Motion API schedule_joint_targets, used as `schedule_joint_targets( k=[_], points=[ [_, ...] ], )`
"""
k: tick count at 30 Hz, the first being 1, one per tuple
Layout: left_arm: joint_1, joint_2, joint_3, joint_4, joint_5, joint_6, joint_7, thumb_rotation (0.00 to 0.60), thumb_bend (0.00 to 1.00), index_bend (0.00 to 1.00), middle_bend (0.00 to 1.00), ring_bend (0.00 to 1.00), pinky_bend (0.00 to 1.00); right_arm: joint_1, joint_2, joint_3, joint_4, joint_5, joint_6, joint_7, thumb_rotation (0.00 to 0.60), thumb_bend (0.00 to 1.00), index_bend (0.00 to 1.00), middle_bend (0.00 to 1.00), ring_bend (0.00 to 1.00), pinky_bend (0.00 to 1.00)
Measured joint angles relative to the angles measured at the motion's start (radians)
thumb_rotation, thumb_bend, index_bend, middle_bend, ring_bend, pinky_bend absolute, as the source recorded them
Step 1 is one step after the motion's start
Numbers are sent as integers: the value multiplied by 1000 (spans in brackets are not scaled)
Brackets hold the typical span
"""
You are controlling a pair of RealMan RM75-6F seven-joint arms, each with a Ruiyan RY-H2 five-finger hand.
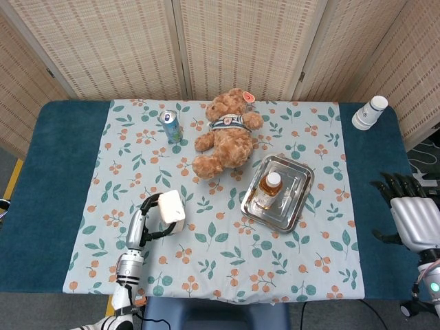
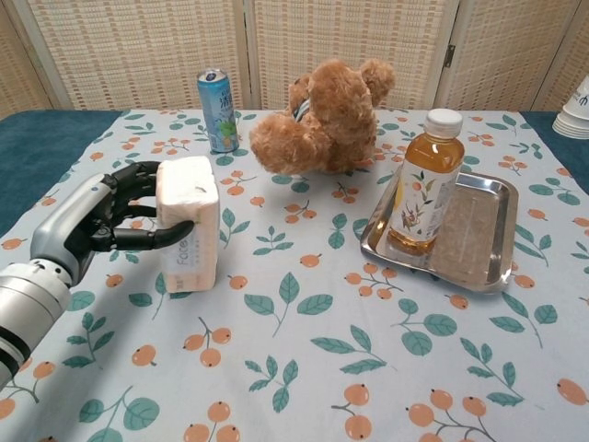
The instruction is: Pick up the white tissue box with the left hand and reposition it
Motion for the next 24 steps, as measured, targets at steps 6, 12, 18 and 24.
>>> schedule_joint_targets(
  k=[6,12,18,24],
  points=[
    [4,15,-2,-6,-3,-26,-23,600,154,5,119,27,215,2,-2,0,2,4,1,-2,600,118,162,48,0,0],
    [3,45,-11,-14,0,-61,-83,600,117,0,0,0,183,5,-9,-7,-1,-2,-6,-18,600,118,170,48,0,0],
    [4,58,-16,-28,12,-62,-92,600,111,0,0,0,174,6,-11,-7,-1,5,-3,-19,600,118,170,48,0,0],
    [6,78,-16,-63,20,-62,-87,600,110,0,0,0,162,7,-8,-8,-1,5,-4,-16,600,118,174,48,0,0]
  ],
)
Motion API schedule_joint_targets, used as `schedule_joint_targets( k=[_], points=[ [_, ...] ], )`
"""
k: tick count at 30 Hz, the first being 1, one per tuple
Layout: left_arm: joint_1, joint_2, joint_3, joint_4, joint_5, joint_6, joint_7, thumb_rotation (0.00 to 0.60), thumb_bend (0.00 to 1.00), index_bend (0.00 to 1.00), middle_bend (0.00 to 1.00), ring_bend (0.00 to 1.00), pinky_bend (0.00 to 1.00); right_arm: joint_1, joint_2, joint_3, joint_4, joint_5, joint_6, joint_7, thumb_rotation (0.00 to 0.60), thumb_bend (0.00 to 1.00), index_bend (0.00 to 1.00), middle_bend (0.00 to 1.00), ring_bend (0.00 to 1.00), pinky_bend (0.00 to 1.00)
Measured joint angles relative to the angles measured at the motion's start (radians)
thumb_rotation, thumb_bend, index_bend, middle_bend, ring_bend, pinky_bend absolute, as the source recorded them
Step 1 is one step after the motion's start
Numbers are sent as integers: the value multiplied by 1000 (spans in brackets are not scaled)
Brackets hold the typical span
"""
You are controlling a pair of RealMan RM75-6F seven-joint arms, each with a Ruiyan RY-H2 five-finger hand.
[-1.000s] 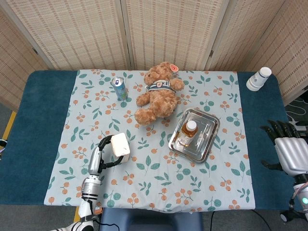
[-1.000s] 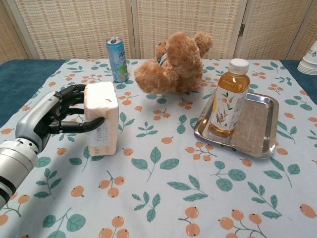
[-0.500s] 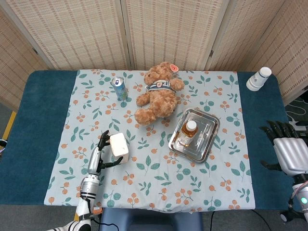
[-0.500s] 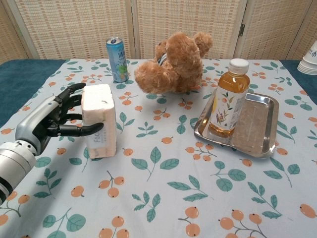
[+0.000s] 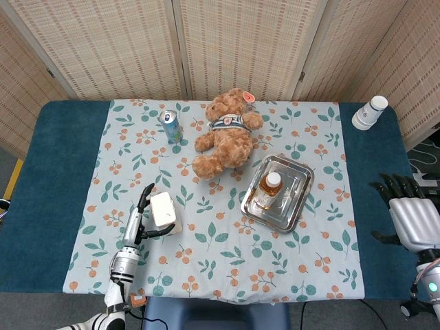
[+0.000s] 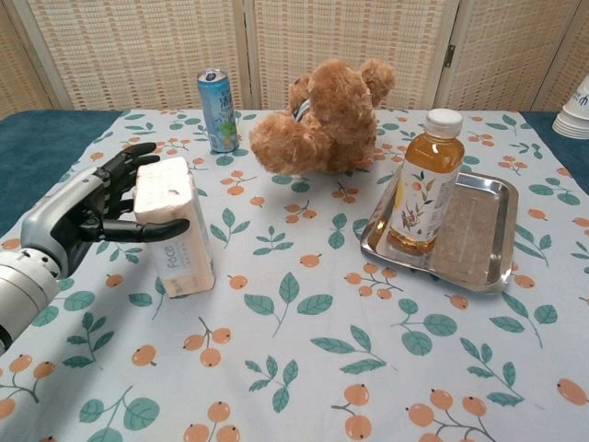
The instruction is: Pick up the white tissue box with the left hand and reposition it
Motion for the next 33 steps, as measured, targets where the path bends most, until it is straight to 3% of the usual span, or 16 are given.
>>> schedule_joint_targets(
  k=[12,29,33],
  points=[
    [22,59,11,-96,24,32,40,600,108,0,0,0,160,12,2,6,-7,-10,-14,14,600,118,174,48,0,0],
    [-13,175,-47,-300,81,63,194,600,114,0,0,0,172,2,31,8,-28,-53,-2,62,600,117,174,48,0,0],
    [-45,249,-76,-370,58,15,343,600,155,4,145,71,217,-9,47,6,-38,-81,8,83,600,118,174,48,0,0]
  ],
)
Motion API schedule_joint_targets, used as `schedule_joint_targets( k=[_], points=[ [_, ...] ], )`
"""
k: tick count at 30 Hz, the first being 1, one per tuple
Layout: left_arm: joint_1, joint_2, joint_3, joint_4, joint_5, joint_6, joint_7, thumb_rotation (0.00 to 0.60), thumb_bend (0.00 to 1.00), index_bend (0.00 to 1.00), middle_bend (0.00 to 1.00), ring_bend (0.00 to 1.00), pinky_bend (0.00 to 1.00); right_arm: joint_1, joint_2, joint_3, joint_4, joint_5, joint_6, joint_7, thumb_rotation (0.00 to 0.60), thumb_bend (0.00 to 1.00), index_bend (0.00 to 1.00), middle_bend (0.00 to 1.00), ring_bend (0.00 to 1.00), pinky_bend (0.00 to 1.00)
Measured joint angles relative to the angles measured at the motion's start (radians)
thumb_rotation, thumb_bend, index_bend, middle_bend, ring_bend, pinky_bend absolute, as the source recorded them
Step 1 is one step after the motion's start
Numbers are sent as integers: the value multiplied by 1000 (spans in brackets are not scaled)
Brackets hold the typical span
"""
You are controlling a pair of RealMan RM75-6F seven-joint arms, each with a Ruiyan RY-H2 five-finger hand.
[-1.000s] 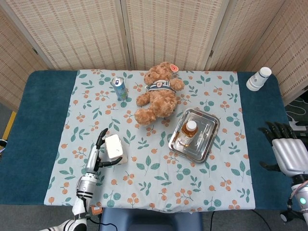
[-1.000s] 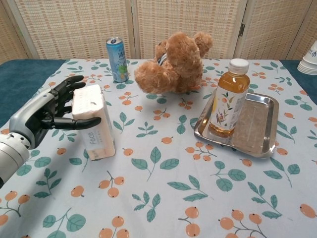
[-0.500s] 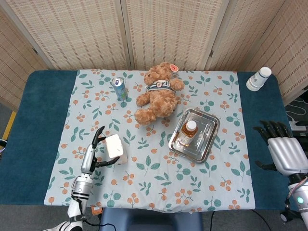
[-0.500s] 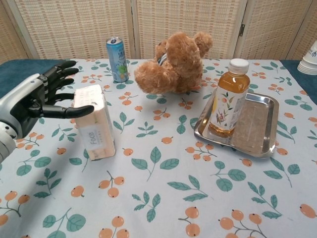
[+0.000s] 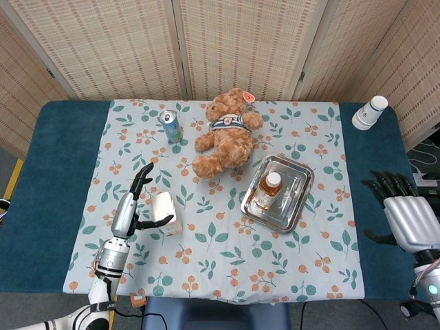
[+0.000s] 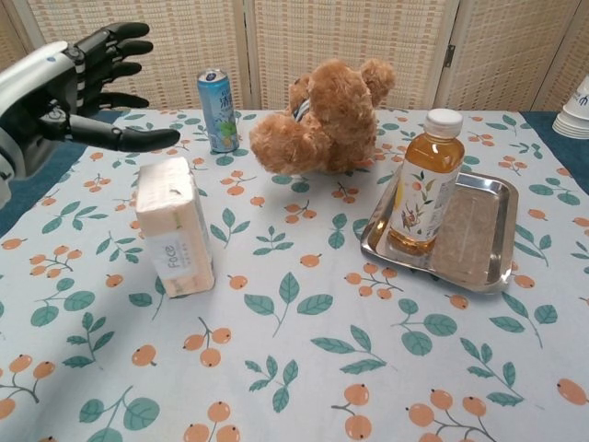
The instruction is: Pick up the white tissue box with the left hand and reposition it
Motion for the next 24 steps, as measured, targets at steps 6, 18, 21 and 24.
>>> schedule_joint_targets(
  k=[6,18,21,24],
  points=[
    [-77,173,-32,-230,-273,-73,446,600,152,21,141,72,188,-6,11,-4,-9,-9,-1,2,600,118,172,48,0,0],
    [-466,334,-97,-580,-1109,107,1181,600,140,0,38,0,108,-6,12,-3,-9,-6,0,2,600,118,171,48,0,0],
    [-565,326,-119,-607,-1233,194,1226,600,140,0,37,0,108,-6,12,-1,-6,-4,1,6,600,118,171,49,0,0],
    [-627,306,-136,-621,-1314,277,1254,600,140,0,48,0,112,-5,12,1,-2,1,-1,9,600,118,171,48,0,0]
  ],
)
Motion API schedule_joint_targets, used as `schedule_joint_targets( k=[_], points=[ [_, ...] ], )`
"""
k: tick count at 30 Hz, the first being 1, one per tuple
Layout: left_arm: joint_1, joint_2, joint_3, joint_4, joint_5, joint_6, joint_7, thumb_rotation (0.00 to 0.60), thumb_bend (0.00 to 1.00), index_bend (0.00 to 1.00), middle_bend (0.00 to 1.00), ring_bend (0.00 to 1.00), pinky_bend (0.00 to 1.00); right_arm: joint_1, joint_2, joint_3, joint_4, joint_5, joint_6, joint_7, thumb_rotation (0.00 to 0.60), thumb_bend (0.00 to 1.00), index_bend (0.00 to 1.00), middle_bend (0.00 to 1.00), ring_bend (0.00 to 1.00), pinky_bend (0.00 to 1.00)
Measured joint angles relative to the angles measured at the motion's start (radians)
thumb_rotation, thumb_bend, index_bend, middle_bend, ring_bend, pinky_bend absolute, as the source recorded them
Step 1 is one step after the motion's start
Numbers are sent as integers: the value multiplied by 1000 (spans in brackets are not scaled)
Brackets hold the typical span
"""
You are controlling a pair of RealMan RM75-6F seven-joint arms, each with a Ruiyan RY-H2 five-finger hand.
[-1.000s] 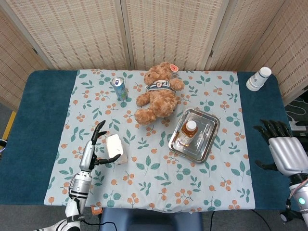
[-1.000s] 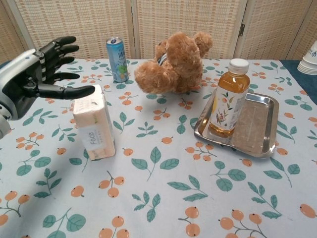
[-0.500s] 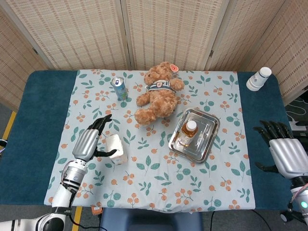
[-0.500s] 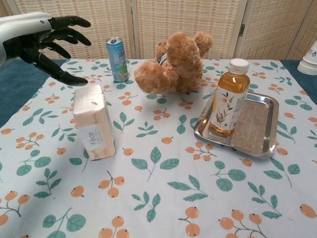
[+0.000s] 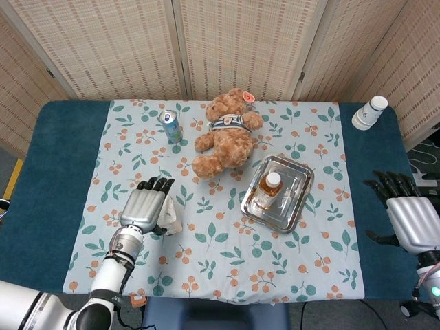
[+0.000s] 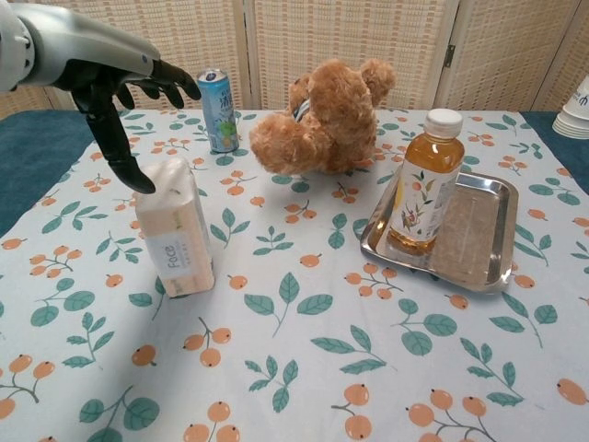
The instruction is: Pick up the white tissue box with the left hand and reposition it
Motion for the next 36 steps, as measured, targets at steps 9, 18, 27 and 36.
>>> schedule_joint_targets(
  k=[9,18,27,36],
  points=[
    [-84,-122,-21,-4,-100,210,-9,600,140,0,88,13,142,1,2,1,1,1,-3,6,600,118,171,48,0,0],
    [-101,-207,5,87,-65,248,-51,600,139,0,98,18,160,-5,10,2,3,-9,2,22,600,118,171,48,0,0],
    [-103,-289,26,163,-20,281,-49,600,139,3,126,48,152,-4,16,5,6,1,-3,30,600,118,171,48,0,0],
    [-96,-320,20,225,-16,259,-22,600,140,3,127,49,158,-5,17,11,12,6,6,40,600,118,171,48,0,0]
  ],
)
